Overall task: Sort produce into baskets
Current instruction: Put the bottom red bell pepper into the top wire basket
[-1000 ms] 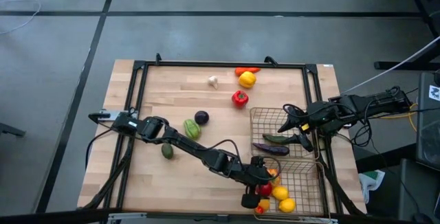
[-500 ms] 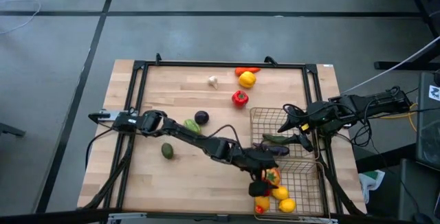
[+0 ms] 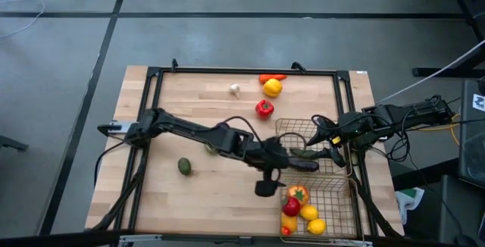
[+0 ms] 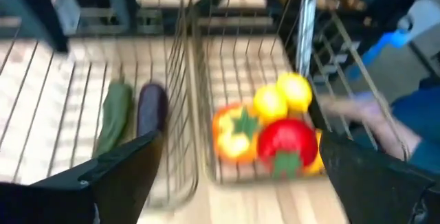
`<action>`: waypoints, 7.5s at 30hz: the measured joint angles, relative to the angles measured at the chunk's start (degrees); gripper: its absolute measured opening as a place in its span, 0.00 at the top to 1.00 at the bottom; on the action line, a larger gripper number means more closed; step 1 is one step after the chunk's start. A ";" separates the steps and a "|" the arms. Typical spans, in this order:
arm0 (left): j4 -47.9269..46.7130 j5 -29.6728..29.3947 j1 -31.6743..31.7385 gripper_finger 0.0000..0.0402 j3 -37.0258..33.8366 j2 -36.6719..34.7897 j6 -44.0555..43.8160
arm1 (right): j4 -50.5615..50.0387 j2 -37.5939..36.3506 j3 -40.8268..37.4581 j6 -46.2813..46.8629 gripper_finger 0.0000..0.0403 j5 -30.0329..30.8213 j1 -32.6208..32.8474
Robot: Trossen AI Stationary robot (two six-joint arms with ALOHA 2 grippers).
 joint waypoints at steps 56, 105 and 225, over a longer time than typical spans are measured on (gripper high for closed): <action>-5.34 -14.64 4.63 0.03 -50.71 -41.52 -14.13 | 22.67 22.79 5.34 0.12 0.41 15.76 -5.12; -5.93 -18.03 4.57 0.03 -50.71 -41.47 -14.59 | 4.74 50.95 31.56 -18.89 0.23 11.64 -25.69; -5.93 -17.99 4.59 0.03 -50.66 -41.45 -14.66 | -15.64 67.80 36.43 -4.33 0.01 4.11 -34.42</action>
